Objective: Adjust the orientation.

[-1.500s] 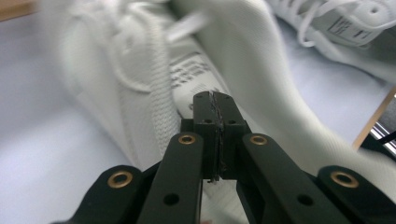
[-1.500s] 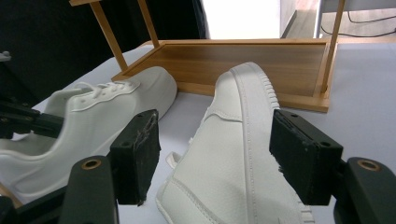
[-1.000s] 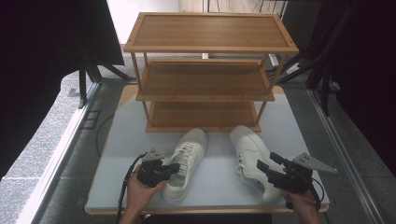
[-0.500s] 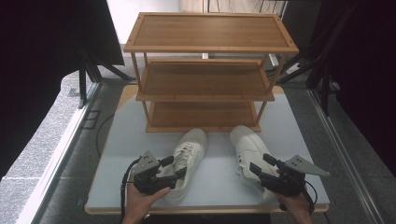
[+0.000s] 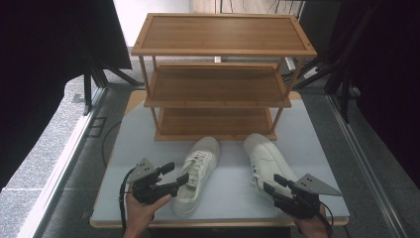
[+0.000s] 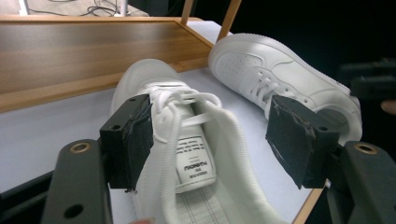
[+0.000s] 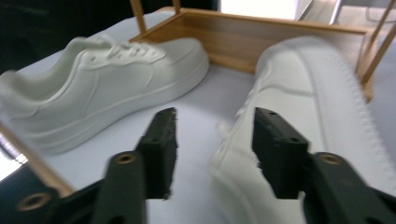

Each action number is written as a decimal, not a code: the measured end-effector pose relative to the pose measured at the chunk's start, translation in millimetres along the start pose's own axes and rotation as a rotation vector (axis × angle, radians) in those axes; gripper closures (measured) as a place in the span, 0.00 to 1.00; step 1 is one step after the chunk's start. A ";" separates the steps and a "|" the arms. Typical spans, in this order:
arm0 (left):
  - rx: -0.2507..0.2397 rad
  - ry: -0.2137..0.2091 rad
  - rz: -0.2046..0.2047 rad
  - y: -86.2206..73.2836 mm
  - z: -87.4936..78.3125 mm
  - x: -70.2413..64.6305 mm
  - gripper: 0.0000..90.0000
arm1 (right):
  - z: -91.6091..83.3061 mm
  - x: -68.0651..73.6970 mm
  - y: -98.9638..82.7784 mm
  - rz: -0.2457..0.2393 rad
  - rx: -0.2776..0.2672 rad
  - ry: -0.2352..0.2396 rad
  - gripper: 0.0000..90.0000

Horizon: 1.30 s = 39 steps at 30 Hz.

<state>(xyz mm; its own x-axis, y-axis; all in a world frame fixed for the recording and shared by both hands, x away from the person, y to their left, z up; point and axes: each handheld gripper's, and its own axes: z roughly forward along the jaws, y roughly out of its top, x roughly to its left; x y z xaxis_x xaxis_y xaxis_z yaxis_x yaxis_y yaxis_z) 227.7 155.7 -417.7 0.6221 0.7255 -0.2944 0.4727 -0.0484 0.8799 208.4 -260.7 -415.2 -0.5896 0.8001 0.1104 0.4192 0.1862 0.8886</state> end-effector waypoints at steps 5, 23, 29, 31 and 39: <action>-0.001 0.001 -0.009 0.3 -2.6 3.2 0.36 | -2.8 6.5 -15.2 -0.016 0.071 0.012 0.82; 0.036 0.023 -0.029 -7.1 2.7 6.1 0.37 | 12.1 -3.5 -31.4 -0.035 0.197 -0.029 0.98; 0.038 0.028 -0.038 -8.4 1.5 6.4 0.37 | 6.8 -10.1 -28.2 -0.021 0.179 -0.038 0.99; 0.040 0.028 -0.039 -8.2 1.8 7.1 0.37 | 2.8 -16.2 -26.3 0.003 0.155 -0.038 0.99; 0.056 0.015 -0.038 -9.3 7.6 5.5 0.37 | -8.5 -34.7 -23.3 0.063 0.078 -0.036 0.99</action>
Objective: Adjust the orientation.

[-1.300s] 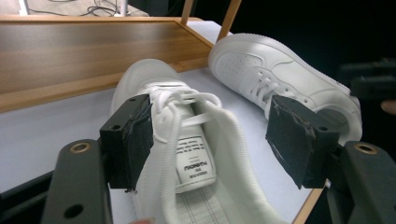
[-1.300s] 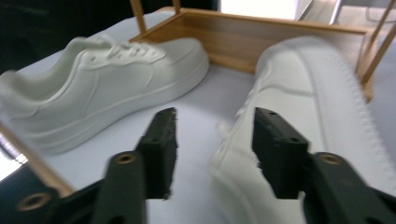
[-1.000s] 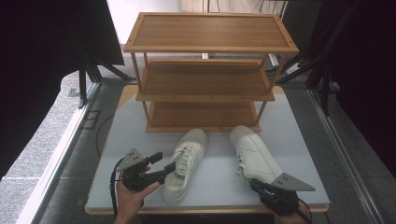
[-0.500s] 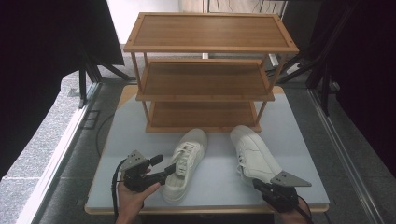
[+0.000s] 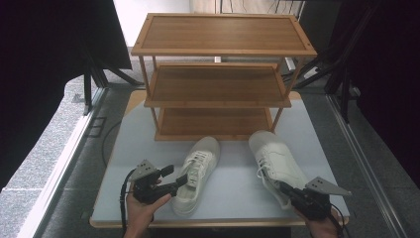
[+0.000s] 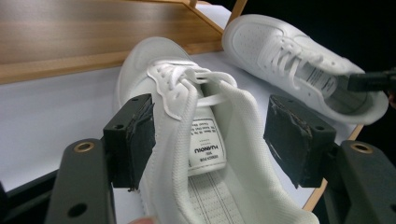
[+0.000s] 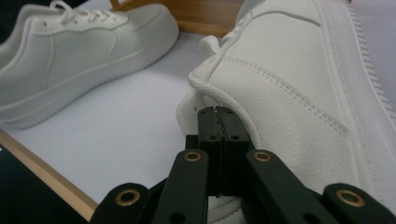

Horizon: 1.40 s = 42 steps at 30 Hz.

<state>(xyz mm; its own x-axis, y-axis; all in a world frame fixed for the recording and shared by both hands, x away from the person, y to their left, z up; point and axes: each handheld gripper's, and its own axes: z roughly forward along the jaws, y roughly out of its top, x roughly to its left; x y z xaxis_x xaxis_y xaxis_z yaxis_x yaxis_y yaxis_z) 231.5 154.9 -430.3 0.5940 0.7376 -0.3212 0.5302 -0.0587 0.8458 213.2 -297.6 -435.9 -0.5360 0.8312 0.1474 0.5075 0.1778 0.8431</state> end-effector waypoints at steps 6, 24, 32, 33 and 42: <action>0.006 0.002 -0.003 -1.1 1.2 0.4 0.37 | -4.9 -20.8 7.1 0.043 -0.042 -0.049 0.99; 0.021 0.007 -0.002 -3.0 3.5 0.0 0.37 | -20.7 -44.5 15.4 0.110 -0.102 -0.199 0.81; 0.019 0.005 -0.003 -2.9 2.2 -0.2 0.37 | 3.8 -13.3 11.5 0.036 -0.015 -0.080 0.84; 0.019 0.007 -0.003 -2.7 1.5 -0.3 0.37 | 8.3 -10.5 3.7 0.030 0.026 -0.075 0.86; 0.027 0.002 -0.001 -2.2 1.9 -0.6 0.37 | -15.8 -41.1 -24.3 0.132 0.051 -0.138 0.99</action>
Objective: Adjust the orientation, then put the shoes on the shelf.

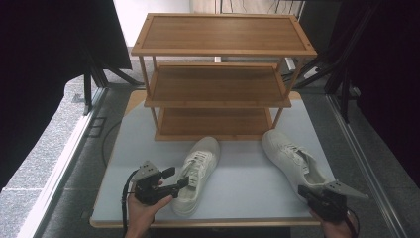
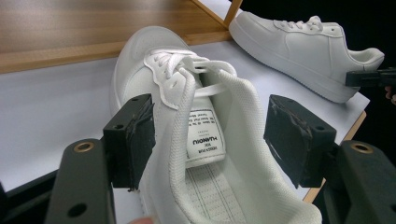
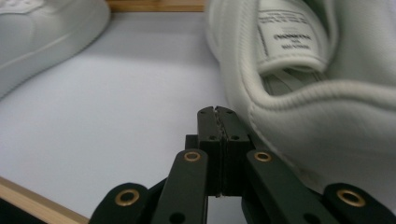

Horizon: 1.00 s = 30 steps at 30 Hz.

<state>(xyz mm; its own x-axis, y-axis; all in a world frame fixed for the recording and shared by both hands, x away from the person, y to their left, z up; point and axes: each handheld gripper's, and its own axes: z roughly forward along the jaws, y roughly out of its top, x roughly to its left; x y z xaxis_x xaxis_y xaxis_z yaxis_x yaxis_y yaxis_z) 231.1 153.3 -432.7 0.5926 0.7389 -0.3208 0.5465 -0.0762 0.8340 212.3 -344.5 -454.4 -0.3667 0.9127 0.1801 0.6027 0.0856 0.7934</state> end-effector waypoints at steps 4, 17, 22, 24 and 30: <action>-0.005 0.003 -0.003 0.8 -1.0 1.1 0.37 | -2.8 -6.8 -0.9 0.006 0.003 -0.004 0.99; -0.025 0.004 -0.036 2.1 -6.9 4.0 0.37 | -14.3 16.5 25.3 -0.116 -0.132 0.088 0.64; -0.021 0.013 -0.021 7.8 -7.0 1.9 0.37 | -23.7 10.5 42.9 -0.120 -0.191 0.072 0.52; -0.020 0.016 -0.019 13.0 -4.2 2.3 0.37 | -23.7 2.1 54.3 -0.119 -0.205 0.055 0.49; 0.016 0.042 -0.023 19.4 8.1 3.2 0.38 | -18.4 -18.5 73.5 -0.157 -0.179 0.020 0.47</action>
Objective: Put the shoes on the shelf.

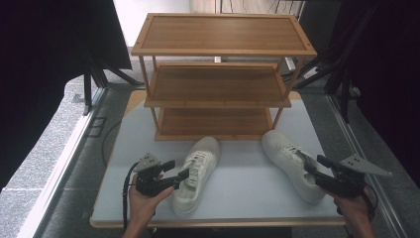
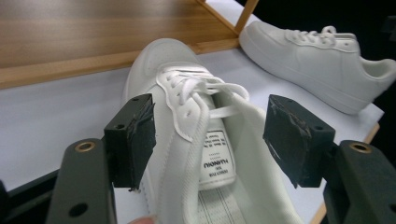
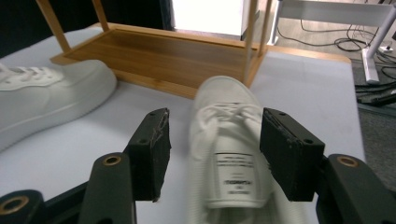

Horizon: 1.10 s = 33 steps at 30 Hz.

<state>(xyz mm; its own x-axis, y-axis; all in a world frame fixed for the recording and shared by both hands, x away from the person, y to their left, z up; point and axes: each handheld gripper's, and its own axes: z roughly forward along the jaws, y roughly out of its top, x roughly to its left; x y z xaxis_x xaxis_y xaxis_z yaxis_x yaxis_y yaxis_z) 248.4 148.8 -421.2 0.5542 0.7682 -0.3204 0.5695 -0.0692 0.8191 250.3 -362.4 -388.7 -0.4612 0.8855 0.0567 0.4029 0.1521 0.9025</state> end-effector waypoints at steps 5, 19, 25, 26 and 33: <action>0.024 0.037 0.016 0.5 5.9 0.0 0.40 | 13.2 -28.9 -3.8 0.045 0.041 0.006 0.46; 0.120 0.086 0.011 -8.8 30.7 15.2 0.41 | 69.3 -53.3 -10.5 -0.057 0.212 0.042 0.51; 0.142 0.114 0.034 -8.4 45.6 16.9 0.42 | 83.6 -63.2 -8.1 -0.075 0.211 0.098 0.53; 0.142 0.114 0.034 -8.4 45.6 16.9 0.43 | 83.6 -63.2 -8.1 -0.075 0.211 0.098 0.53; 0.121 0.099 0.028 -3.2 62.2 14.7 0.62 | 90.6 -65.8 -9.5 -0.089 0.261 0.054 0.79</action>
<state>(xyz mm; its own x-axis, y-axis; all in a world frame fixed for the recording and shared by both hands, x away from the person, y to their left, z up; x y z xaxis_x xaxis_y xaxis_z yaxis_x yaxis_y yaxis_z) 292.5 120.7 -458.2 0.5118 0.8234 -0.2452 0.6269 -0.1628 0.7619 348.5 -382.4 -439.7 -0.5425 0.8400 0.0107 0.5456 0.3426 0.7648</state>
